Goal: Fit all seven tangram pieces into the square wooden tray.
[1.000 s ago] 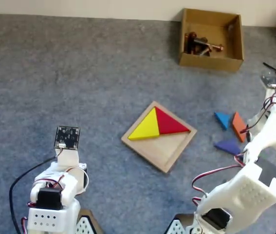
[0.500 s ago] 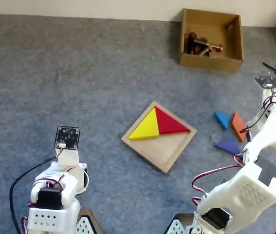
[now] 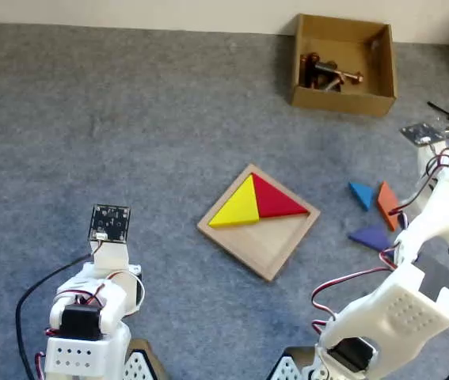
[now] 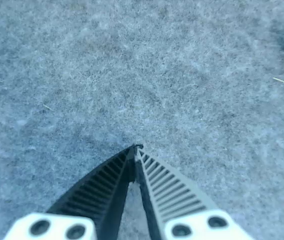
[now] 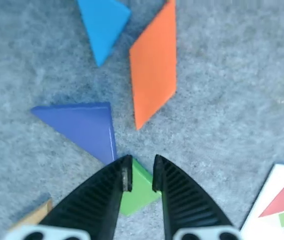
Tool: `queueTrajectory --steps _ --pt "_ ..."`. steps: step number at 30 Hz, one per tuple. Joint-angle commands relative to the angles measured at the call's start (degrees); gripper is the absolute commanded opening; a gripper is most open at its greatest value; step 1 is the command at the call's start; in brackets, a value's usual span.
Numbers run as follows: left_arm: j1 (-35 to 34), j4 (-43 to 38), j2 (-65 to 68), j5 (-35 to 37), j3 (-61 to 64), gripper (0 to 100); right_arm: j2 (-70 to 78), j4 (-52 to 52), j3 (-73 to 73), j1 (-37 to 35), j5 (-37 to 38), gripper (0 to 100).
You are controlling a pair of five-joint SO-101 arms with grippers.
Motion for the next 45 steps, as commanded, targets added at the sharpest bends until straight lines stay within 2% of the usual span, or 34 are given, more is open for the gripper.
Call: queueTrajectory --steps 1,8,21,26,29,40,45 --pt "0.9 -0.1 -0.4 0.4 1.1 1 -0.9 -1.0 -3.2 -1.6 2.9 7.7" --pt "0.9 -0.1 -0.4 0.4 1.1 1 -0.9 -8.8 -2.9 -1.7 3.3 7.5" --pt "0.9 -0.1 -0.4 0.4 1.1 1 -0.9 -9.2 -3.1 -3.6 3.3 7.8" --pt "0.9 -0.1 -0.4 0.4 1.1 1 -0.9 -9.2 -2.9 -4.9 3.3 15.0" --pt "0.9 -0.1 -0.4 0.4 1.1 1 -0.8 -9.2 -3.1 -5.7 3.7 15.4" --pt "0.9 -0.1 -0.4 0.4 1.1 1 1.5 -8.7 -2.0 -9.1 13.6 15.9" --pt "0.9 -0.1 -0.4 0.4 1.1 1 6.2 -8.7 -2.0 -9.0 14.3 15.9"
